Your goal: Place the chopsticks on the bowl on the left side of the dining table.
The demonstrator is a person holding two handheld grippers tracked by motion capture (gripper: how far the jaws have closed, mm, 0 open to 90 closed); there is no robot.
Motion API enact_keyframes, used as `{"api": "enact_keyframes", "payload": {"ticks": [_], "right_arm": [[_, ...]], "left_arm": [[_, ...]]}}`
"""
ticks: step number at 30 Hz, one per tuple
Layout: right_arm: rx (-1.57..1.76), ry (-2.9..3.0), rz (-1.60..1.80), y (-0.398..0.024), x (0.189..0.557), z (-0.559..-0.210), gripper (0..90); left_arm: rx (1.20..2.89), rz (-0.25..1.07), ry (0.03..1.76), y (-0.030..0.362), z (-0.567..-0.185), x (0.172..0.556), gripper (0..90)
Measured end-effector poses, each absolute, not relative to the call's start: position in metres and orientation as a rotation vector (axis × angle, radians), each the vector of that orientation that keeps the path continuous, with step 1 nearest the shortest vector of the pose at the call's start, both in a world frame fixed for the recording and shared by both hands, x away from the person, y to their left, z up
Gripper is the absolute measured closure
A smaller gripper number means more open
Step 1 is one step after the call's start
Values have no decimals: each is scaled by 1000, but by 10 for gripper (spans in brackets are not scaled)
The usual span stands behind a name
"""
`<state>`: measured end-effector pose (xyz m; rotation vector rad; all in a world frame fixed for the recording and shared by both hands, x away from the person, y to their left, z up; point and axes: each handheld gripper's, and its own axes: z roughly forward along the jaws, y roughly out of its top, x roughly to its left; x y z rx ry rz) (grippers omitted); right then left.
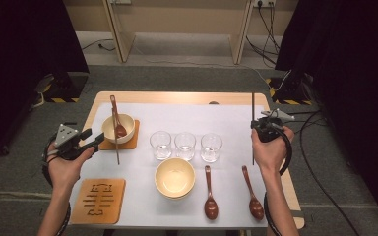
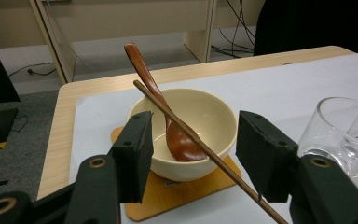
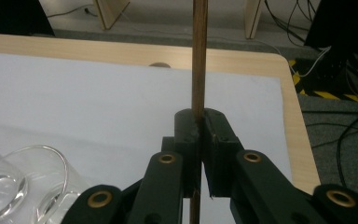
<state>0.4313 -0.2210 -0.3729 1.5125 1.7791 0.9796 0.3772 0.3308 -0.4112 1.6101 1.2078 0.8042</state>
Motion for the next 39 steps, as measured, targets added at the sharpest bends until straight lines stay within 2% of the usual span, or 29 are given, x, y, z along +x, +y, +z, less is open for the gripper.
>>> {"api": "enact_keyframes", "payload": {"ticks": [19, 39], "right_arm": [[1391, 1677, 1086, -211, 435, -371, 852], [1336, 1643, 1125, -198, 443, -368, 851]], "left_arm": [[1595, 840, 1166, 321, -391, 397, 454], [1603, 815, 1087, 298, -369, 414, 452]]}}
